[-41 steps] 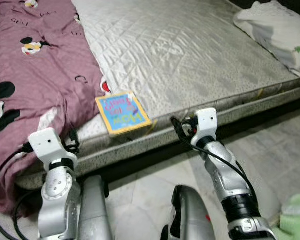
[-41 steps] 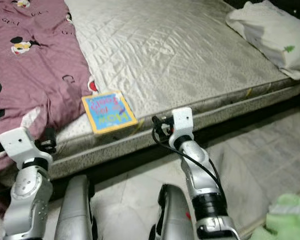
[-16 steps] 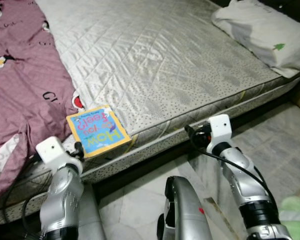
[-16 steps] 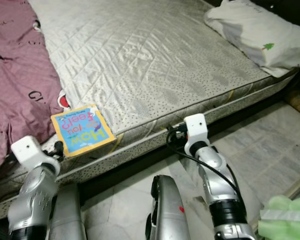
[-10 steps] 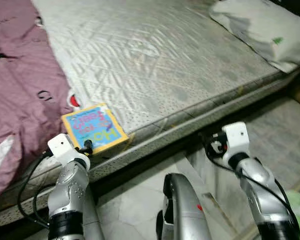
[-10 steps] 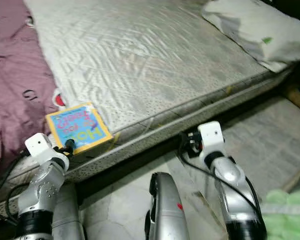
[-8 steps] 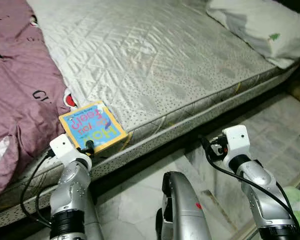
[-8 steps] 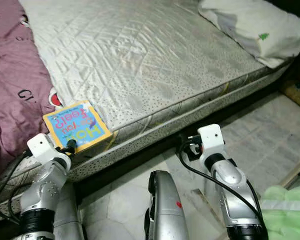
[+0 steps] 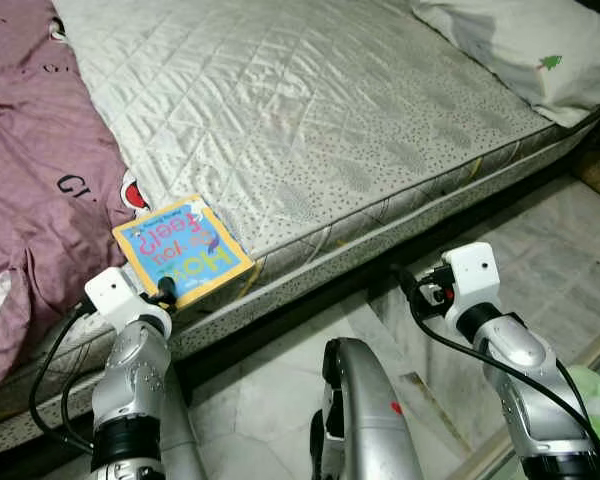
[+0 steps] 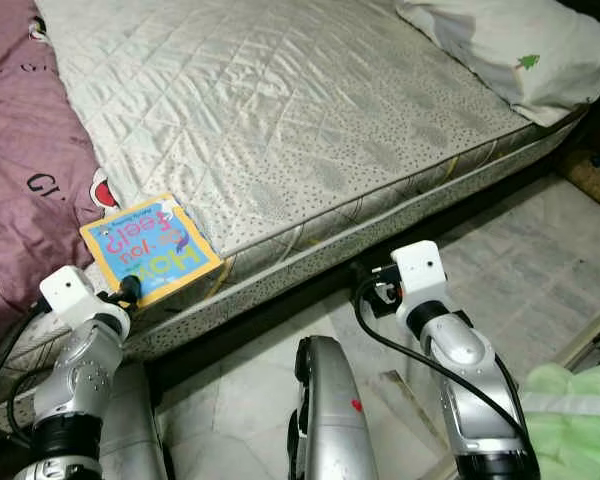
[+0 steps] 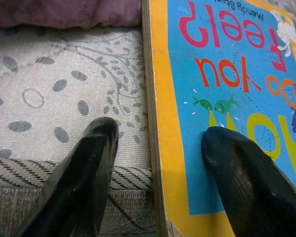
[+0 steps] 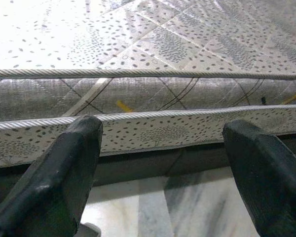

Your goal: Clean up the room

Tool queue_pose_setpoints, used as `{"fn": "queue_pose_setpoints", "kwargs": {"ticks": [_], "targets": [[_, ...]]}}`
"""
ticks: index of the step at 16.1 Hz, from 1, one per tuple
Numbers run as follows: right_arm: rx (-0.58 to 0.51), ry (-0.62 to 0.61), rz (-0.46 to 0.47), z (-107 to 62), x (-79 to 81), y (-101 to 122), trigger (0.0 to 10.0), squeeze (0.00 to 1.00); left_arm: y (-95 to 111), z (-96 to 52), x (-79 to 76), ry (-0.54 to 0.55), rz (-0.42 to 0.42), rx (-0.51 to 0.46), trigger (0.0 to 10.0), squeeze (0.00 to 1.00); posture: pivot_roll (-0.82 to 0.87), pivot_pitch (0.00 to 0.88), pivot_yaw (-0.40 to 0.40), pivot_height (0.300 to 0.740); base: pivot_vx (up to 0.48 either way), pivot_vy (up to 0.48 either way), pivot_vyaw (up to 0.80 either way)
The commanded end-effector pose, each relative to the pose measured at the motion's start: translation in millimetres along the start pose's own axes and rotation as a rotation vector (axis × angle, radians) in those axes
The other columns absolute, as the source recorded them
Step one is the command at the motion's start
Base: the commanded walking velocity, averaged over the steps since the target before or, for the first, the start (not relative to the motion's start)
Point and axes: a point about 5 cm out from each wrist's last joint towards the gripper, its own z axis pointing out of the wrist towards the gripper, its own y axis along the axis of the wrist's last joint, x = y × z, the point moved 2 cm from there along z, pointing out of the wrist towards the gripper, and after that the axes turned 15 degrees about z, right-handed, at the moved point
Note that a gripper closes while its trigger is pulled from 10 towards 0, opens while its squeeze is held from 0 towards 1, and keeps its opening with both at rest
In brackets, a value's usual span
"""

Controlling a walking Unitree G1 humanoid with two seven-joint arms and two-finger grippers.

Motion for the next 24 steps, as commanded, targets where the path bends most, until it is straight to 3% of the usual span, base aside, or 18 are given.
{"fn": "queue_pose_setpoints", "kwargs": {"ticks": [1,7,10,14,16,24], "targets": [[0.016,-0.002,0.006,-3.9,-0.2,-3.9,10.0,0.00,-7.5,-0.5,3.2,0.009,-0.002,0.023,10.0,0.00,-0.11,0.160,-0.096,0.530,0.000,0.000,0.00],[0.012,-0.022,-0.007,-4.7,-2.7,-1.3,10.0,0.00,-4.7,22.1,5.4,-0.075,-0.022,0.039,10.0,0.00,-0.13,0.155,-0.093,0.526,0.000,0.000,0.00],[0.011,-0.026,-0.015,-5.2,-4.4,0.0,10.0,0.00,-8.8,27.8,0.4,-0.148,-0.125,0.075,10.0,0.00,-0.14,0.154,-0.095,0.526,0.000,0.000,0.00],[-0.002,-0.011,-0.024,0.8,-2.0,5.0,10.0,0.00,-20.3,26.7,-22.9,-0.343,-0.280,0.139,10.0,0.00,-0.14,0.136,-0.103,0.526,0.000,0.000,0.00],[-0.009,-0.006,-0.027,4.6,-0.9,7.2,10.0,0.00,-24.8,27.0,-25.7,-0.377,-0.373,0.175,0.0,0.00,-0.14,0.118,-0.101,0.526,0.000,0.000,0.00],[-0.049,-0.006,-0.017,13.5,4.2,11.9,10.0,0.00,-24.7,30.0,-29.8,-0.403,-0.349,0.187,0.0,0.00,-0.13,0.087,-0.076,0.526,0.000,0.000,0.00]]}}
